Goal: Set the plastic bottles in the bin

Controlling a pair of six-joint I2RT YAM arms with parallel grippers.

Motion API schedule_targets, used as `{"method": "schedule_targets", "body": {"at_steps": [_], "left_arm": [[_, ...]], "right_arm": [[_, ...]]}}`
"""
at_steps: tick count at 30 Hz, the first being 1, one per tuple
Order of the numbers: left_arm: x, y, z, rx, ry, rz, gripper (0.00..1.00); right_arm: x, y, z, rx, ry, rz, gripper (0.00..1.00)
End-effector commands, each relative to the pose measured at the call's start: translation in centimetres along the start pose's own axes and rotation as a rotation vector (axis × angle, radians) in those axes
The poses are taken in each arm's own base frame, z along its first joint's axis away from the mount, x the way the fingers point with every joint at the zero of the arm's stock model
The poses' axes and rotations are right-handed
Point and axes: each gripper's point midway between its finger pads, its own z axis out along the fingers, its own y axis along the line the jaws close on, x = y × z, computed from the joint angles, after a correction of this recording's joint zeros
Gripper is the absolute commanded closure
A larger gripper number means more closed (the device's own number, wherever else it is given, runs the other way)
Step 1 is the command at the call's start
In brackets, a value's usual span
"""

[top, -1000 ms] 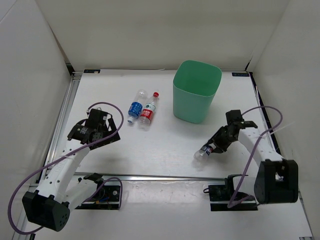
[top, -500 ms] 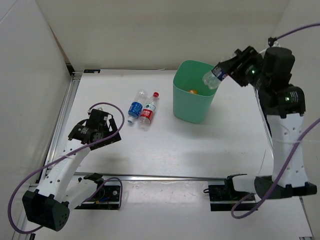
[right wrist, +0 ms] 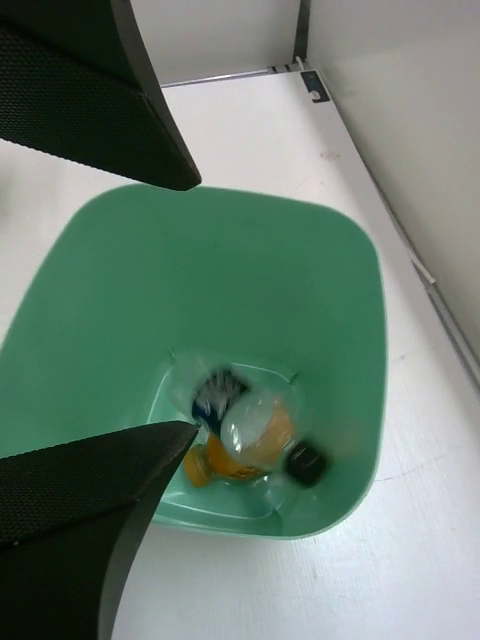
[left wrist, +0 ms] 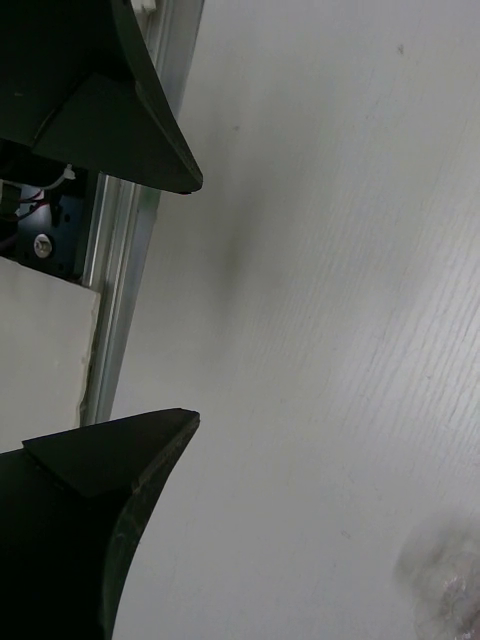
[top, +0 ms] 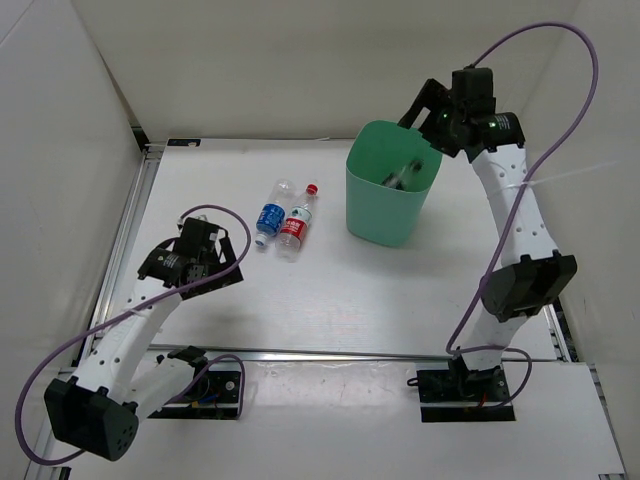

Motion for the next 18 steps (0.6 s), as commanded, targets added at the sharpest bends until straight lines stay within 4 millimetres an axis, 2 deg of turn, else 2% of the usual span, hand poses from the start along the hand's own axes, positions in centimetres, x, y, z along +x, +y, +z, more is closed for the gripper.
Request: {"method": "schedule_targets", "body": {"at_steps": [1,2,3,4,5,6,7,8,9,10,11,12,13,14,15,16,17,18], "left_arm": [[-1.7,1.1,-1.4,-0.063,-0.076,-0.005,0.0],[-3.3,1.0,-2.2,-0.076,-0.119,-0.029,0.0],[-4.4,1.1,-2.6,-0.103,-0.158,-0.062,0.0],[-5.5,0.9,-2.5,-0.116,-0.174,-0.083,0.0],[-7.5,-0.2,-3.5,-0.083,-0.221,-0.099,0.0],[-8.9,-0.7,-3.7,-0.071,-0.25,-0.117,0.0],[-9.7,-2.1,-2.9,-0.032,-0.221,-0.099,0.0],[-12.1,-4.8,-2.2,0.041,-0.211,-0.072,0.0],[-13.6,-5.5,-3.6,0.069,-0.257,-0.074,0.0],[-14.2,-7.5,-1.3,0.093,-0.184,-0.057,0.0],[-16.6,-9.4,-2.0,0.143,-0.213,-0.047,0.0],[-17.3,-10.6,-1.2,0.167,-0.196,-0.021,0.0],[-17.3,-12.1,2.0,0.177,-0.122,0.003,0.0],[-17.8,-12.9,3.0,0.181,-0.105,0.005,0.0],[-19.8,-14.0,2.8,0.198,-0.135,0.01,0.0],[-20.0,-14.3,3.7,0.183,-0.109,0.014,0.0],[-20.0,-14.8,6.2,0.162,-0.073,0.019,0.0],[-20.3,-15.4,7.0,0.168,-0.062,0.02,0.0]], "right_arm": [[-4.8,2.9,-6.8,-0.093,-0.19,-0.057,0.0],[-4.8,2.9,-8.6,-0.104,-0.206,-0.057,0.0],[-4.6,2.8,-9.3,-0.106,-0.209,-0.057,0.0],[-3.4,1.8,-9.0,-0.085,-0.179,-0.057,0.0],[-2.9,2.0,-10.9,-0.117,-0.182,-0.059,0.0],[-2.0,1.8,-11.3,-0.127,-0.162,-0.062,0.0],[-0.9,1.4,-11.7,-0.131,-0.135,-0.063,0.0],[1.2,0.5,-12.1,-0.129,-0.08,-0.064,0.0],[2.1,-0.2,-12.4,-0.116,-0.059,-0.052,0.0],[3.3,-0.1,-13.6,-0.143,-0.035,-0.058,0.0],[4.4,-0.4,-13.7,-0.146,-0.002,-0.047,0.0],[6.3,-1.5,-13.2,-0.125,0.054,-0.044,0.0],[7.0,-1.3,-14.1,-0.148,0.06,-0.04,0.0],[7.8,-1.6,-14.4,-0.147,0.084,-0.039,0.0],[8.4,-1.7,-14.8,-0.156,0.104,-0.039,0.0],[8.8,-1.8,-15.4,-0.162,0.114,-0.038,0.0],[9.0,-1.7,-15.5,-0.174,0.12,-0.062,0.0],[9.3,-1.8,-16.0,-0.179,0.132,-0.071,0.0]]}}
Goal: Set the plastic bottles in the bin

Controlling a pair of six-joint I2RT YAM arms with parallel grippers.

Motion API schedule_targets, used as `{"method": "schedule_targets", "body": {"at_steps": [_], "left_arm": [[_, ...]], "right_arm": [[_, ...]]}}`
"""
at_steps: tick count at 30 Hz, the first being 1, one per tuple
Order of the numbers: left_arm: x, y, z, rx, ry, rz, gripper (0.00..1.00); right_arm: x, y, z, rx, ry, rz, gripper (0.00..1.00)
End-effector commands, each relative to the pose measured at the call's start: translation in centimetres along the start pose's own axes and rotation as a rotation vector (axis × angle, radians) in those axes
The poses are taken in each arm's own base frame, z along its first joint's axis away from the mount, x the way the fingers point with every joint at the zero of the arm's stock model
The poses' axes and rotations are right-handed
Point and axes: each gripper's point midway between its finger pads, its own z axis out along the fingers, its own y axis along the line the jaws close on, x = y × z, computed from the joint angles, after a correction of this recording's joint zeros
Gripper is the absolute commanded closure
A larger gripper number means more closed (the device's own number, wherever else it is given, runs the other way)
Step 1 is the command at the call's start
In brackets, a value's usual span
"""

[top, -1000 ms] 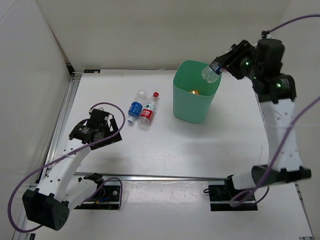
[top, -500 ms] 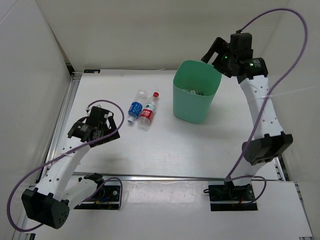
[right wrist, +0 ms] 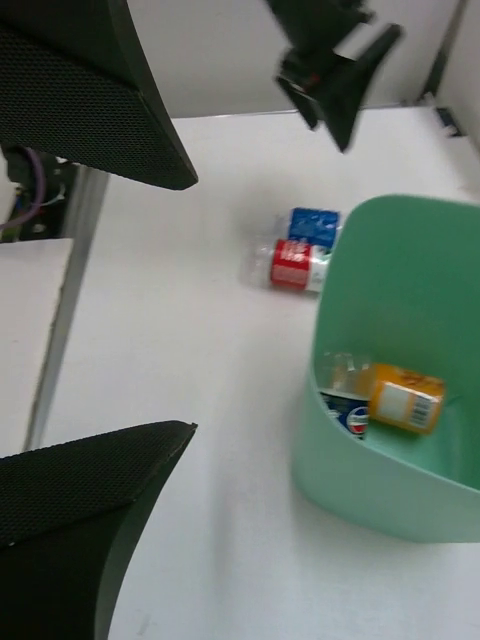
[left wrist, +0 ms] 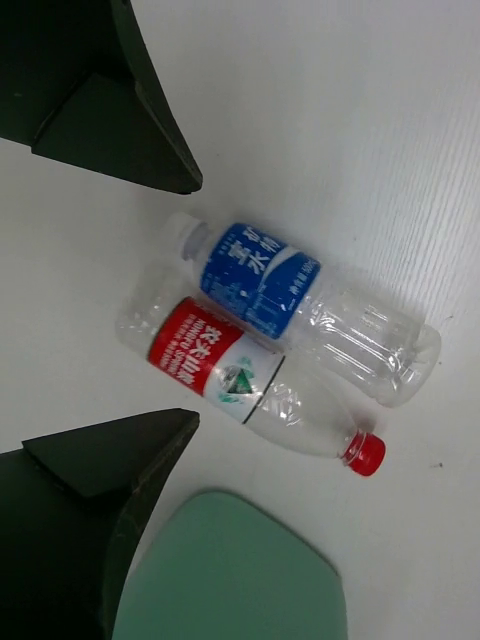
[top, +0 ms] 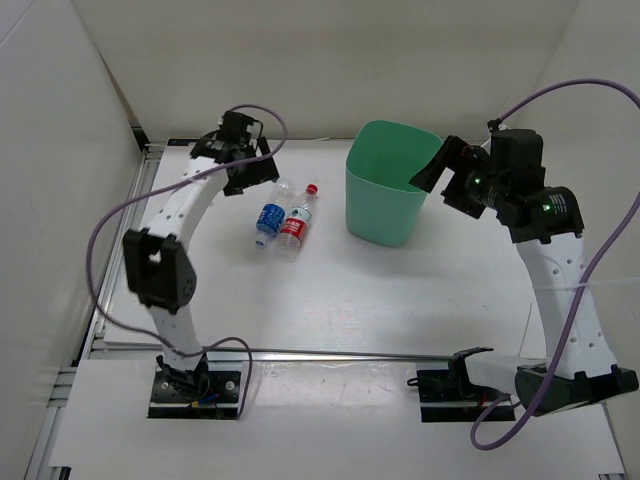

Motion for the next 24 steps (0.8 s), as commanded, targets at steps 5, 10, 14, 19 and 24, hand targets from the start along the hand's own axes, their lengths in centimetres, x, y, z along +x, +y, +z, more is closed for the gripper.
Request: {"method": "schedule_targets", "body": {"at_steps": [5,10,14,19,24], "left_arm": [[0.1,-3.0,6.0,0.082,0.114,0.07,0.06],[1.7,-2.8,9.5,0.099,0.175,0.081,0.05],[3.0,-2.0,11.5,0.083,0.219,0.074,0.04],[3.1,-1.8,13.4,0.099,0.243,0.056,0.09],[4.7,-0.1,15.0,0.095,0.306,0.025,0.1]], "right_arm": [[2.1,0.7,-2.1,-0.05,0.099,-0.069,0.0],[2.4,0.1,-3.2,-0.03,0.088,-0.083,0.0],[2.3,0.1,-3.7,-0.03,0.089,-0.102,0.0],[2.1,-0.7,-4.1,0.013,0.081,-0.116,0.0],[2.0,-0.7,-4.6,0.012,0.082,-0.11,0.0]]}}
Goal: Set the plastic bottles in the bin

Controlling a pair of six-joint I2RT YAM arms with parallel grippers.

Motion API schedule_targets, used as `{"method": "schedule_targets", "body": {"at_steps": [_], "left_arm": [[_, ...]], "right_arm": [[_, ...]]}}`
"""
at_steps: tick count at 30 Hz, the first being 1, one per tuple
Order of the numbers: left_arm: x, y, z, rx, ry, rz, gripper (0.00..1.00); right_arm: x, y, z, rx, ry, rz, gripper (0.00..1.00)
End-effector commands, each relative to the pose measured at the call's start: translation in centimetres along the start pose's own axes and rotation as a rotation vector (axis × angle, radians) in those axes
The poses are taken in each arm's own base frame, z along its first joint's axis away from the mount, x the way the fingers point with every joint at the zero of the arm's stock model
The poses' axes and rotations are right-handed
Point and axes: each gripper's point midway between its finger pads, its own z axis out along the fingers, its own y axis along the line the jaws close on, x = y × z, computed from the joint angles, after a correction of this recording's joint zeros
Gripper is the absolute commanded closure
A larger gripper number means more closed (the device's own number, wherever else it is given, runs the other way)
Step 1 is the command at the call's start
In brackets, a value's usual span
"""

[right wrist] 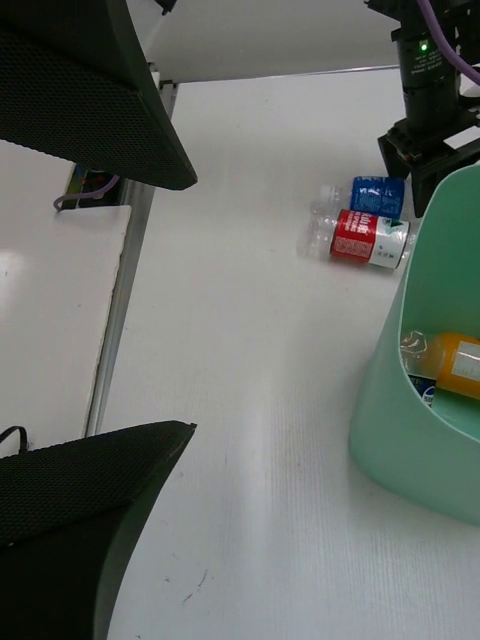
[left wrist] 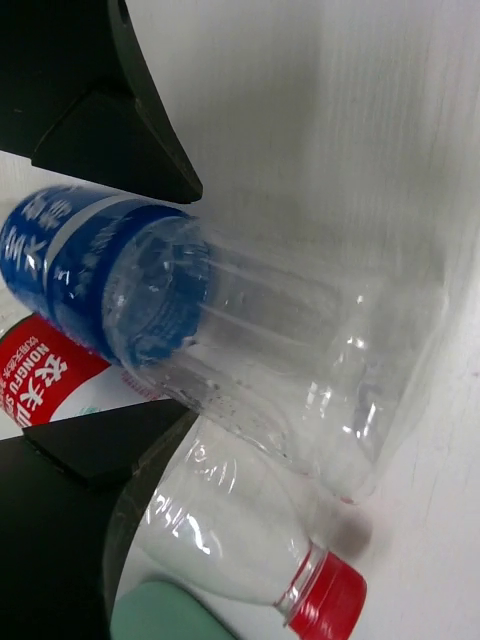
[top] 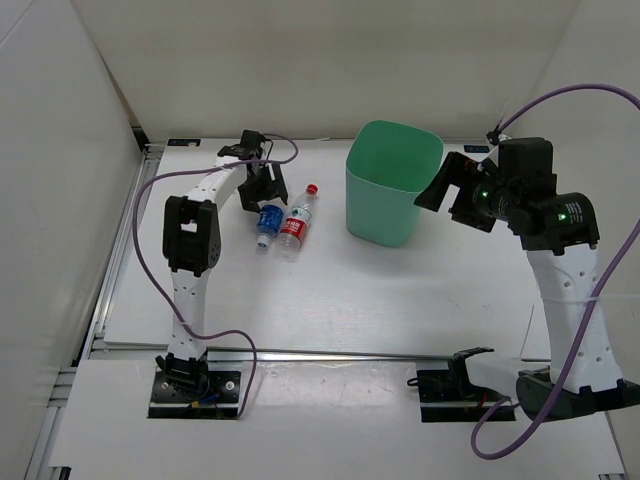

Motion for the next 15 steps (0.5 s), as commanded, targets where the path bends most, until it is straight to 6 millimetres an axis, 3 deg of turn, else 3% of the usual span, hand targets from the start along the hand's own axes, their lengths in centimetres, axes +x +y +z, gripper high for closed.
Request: {"method": "schedule_targets", "body": {"at_steps": [1,8,9,10,14,15], "left_arm": [[-0.6,0.0,-0.6,0.055,-0.004,-0.018,0.1],[2.1,1.0,0.9,0.069,0.08,-0.039,0.26],[1.6,1.3,0.5,0.07,0.069,-0.047,0.28],[1.9,1.5,0.6,0.066,0.077,-0.049,0.37],[-1.0,2.5,-3.0,0.039,0.004,-0.054,0.5],[-2.6,2.5,-5.3,0.036,-0.063,-0.054,0.52]], "right_arm": [[-0.9,0.3,-1.7,-0.009,-0.048,-0.028,0.0],[-1.3,-0.4,-1.5,-0.014,-0.036,0.018,0.0],[-1.1,-0.6,-1.3,-0.01,-0.028,0.021,0.0],[-1.2,-0.7,-1.3,-0.014,-0.029,0.029,0.0],[-0.8,-1.3,-0.9,-0.016,-0.004,0.06,0.0],[-1.0,-1.4,-1.2,-0.015,-0.016,0.072,0.0]]}}
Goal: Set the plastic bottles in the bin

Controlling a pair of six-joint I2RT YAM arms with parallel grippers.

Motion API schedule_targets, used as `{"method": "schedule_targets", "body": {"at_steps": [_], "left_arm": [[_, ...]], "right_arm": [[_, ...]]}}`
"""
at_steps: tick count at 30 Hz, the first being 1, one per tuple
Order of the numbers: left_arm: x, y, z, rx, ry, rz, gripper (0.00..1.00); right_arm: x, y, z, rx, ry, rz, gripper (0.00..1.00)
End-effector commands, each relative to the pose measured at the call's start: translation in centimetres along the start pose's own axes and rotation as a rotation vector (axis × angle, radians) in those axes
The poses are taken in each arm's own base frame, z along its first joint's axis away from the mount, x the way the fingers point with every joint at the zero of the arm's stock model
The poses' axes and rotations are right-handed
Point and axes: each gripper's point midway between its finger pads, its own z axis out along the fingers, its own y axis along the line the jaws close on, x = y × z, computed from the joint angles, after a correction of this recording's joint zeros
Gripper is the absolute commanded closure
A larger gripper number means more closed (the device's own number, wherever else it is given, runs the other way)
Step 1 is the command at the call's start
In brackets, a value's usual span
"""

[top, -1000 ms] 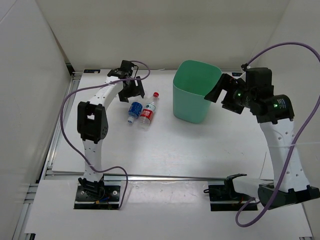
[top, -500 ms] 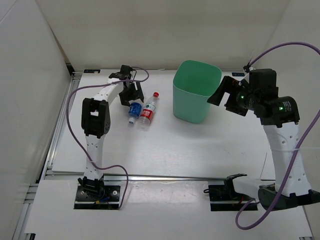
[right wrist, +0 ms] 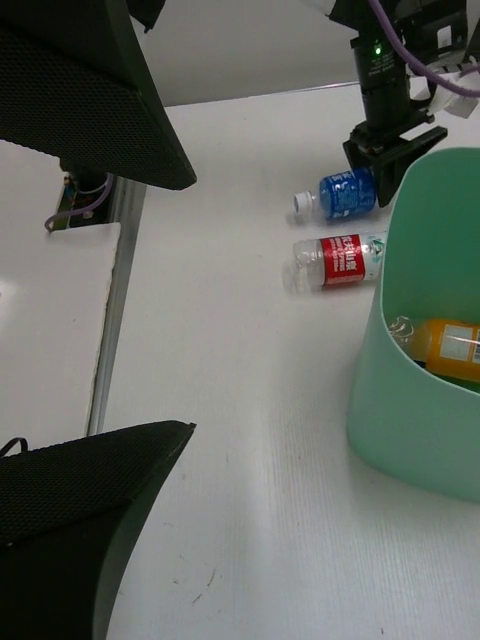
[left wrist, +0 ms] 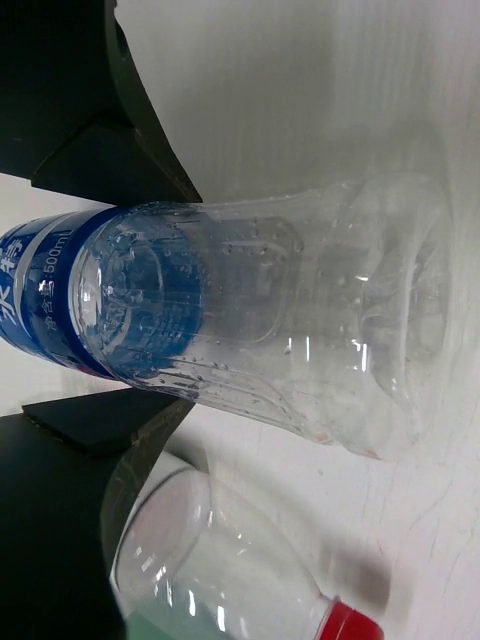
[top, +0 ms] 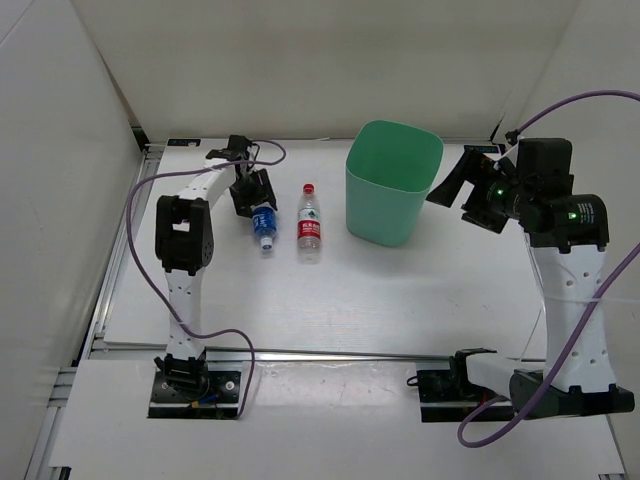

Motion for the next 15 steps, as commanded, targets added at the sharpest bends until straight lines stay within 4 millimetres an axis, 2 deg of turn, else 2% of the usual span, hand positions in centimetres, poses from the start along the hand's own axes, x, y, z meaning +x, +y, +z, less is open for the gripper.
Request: {"method": "schedule_targets", "body": {"at_steps": [1,3,4,6,7,8,9,10,12,13,14,15], "left_arm": [[-4.9,-0.4,-8.2,0.016,-0.19,0.004,0.52],[-6.8,-1.4,-12.0,0.039,-0.276,-0.002,0.54],[-9.3,-2.9,-16.2,0.089,-0.389,-0.008,0.54],[-10.5,-5.9,-19.9,0.208,-0.448,-0.015,0.54],[-11.7,-7.6,-23.4,0.279,-0.532,-0.008,0.54],[-12.4,-9.0,-25.9,0.343,-0.591,-0.012,0.54],[-12.8,-10.6,-28.4,0.424,-0.637,-0.034,0.54],[-12.2,-12.7,-31.4,0.522,-0.676,-0.009,0.52],[-12.7,-16.4,-36.0,0.681,-0.77,0.006,0.52],[-12.5,-18.4,-36.1,0.738,-0.753,0.022,0.53],[-12.4,-20.3,-39.4,0.82,-0.797,0.054,0.55],[-12.4,-21.5,-40.3,0.876,-0.8,0.069,0.55]], "right_arm": [[0.2,0.3,-0.2,-0.044,0.008,-0.004,0.0],[0.2,0.2,-0.2,-0.051,0.003,0.0,0.0],[0.4,0.4,-0.2,-0.062,0.002,0.009,0.0],[0.6,0.0,-0.2,-0.053,0.004,0.026,0.0],[1.0,-0.2,-0.1,-0.049,0.012,0.038,0.0],[0.8,-0.5,0.1,-0.044,0.006,0.043,0.0],[0.9,-0.4,0.1,-0.049,-0.003,0.052,0.0],[0.9,-0.7,0.1,-0.046,-0.014,0.056,0.0],[1.3,-1.3,0.6,-0.034,-0.006,0.093,0.0],[1.2,-1.6,0.8,-0.027,-0.011,0.109,0.0],[1.3,-1.7,1.0,-0.023,-0.003,0.121,0.0],[1.3,-1.7,0.9,-0.028,-0.003,0.142,0.0]]}}
